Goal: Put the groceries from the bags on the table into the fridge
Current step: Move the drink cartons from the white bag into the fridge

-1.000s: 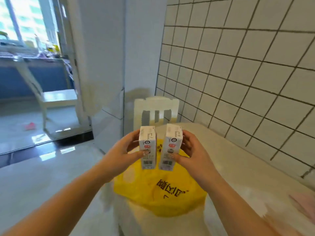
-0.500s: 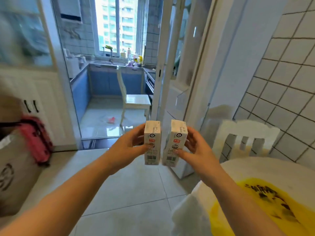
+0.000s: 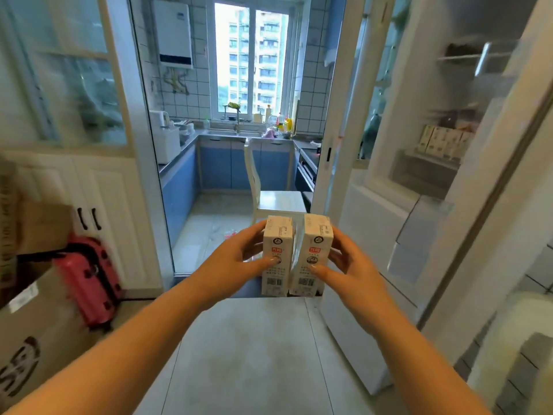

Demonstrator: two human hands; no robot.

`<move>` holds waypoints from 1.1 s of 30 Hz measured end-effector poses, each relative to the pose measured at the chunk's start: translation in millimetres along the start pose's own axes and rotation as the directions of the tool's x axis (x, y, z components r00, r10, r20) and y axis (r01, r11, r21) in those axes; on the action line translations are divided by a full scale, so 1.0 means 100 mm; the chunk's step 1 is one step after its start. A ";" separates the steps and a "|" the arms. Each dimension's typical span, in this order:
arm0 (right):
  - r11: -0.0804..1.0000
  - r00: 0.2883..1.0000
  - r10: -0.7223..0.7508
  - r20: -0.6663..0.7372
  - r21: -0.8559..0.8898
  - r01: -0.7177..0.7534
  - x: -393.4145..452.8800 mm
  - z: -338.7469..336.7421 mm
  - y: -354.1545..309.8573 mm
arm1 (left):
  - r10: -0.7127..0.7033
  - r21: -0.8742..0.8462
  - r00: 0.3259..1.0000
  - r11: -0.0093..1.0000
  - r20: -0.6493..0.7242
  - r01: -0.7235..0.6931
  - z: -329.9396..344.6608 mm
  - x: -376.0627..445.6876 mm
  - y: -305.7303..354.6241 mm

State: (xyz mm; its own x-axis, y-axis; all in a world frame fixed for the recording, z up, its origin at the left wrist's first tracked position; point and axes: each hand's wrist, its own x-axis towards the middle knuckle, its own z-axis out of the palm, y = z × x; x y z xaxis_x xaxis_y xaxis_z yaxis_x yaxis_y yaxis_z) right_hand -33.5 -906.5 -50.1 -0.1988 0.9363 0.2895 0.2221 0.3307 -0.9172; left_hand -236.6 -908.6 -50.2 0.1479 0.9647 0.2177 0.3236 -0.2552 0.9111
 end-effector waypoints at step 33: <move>0.959 0.702 0.081 -0.708 -0.136 -0.248 4.45 -1.71 1.53 | 0.327 -0.318 0.715 0.936 0.618 -0.154 0.95 6.46 -0.74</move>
State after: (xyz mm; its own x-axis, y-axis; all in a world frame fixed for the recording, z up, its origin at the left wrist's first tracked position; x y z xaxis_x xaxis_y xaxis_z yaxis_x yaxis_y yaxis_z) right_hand 75.2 -419.6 -14.6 0.5543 0.7673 0.3224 0.3924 0.1007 -0.9143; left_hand -75.9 -272.3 -10.5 0.7890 0.5665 0.2378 -0.0171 -0.3666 0.9302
